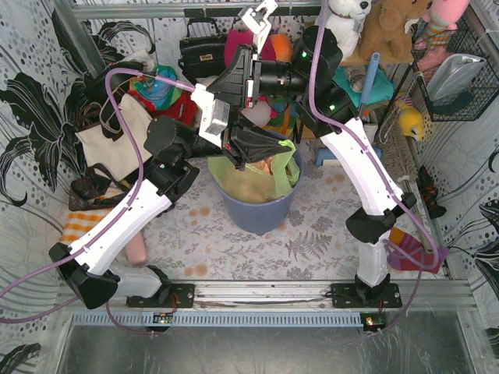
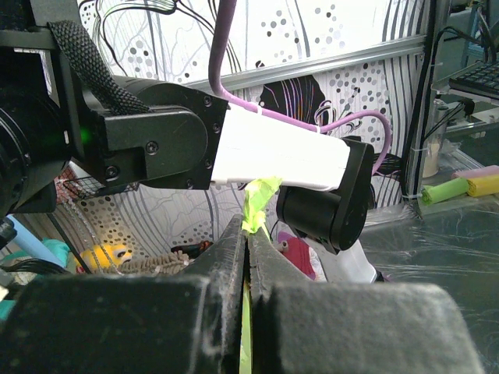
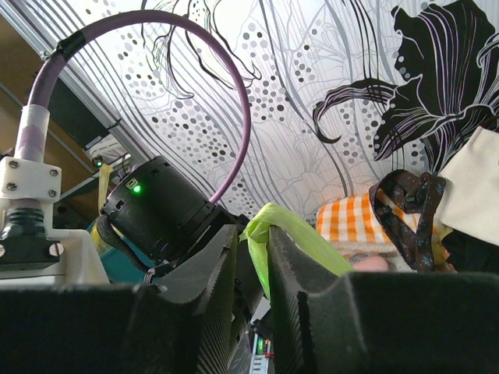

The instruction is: Tie the trash bag

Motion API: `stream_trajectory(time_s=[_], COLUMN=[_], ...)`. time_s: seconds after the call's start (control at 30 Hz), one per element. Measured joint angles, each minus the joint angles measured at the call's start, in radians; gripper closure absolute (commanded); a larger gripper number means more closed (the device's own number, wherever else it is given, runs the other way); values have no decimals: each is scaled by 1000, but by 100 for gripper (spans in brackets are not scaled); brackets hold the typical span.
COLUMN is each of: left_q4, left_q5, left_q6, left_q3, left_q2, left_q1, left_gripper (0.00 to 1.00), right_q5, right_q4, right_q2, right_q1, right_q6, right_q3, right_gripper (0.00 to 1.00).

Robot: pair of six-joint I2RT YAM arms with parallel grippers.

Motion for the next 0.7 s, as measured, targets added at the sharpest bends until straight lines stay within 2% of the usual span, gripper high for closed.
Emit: stream_trajectory(time_s=[0.33,0.5,0.63,0.7], left_q4=[0,0,0,0], left_q5=[3,3,3,3], left_q6=[0,0,0,0], left_q3=[0,0,0,0], left_q2=[0,0,0,0], left_q1=[0,0,0,0], left_gripper=[92,92,92,92], right_q5=[0,0,-1,-5], right_q4=[0,0,16,37], right_q2=[23,27,27,27], right_q1=[0,0,0,0], right_q6=[3,11,33,51], right_q3=[4,4,4,4], right_gripper=[76,83,98,100])
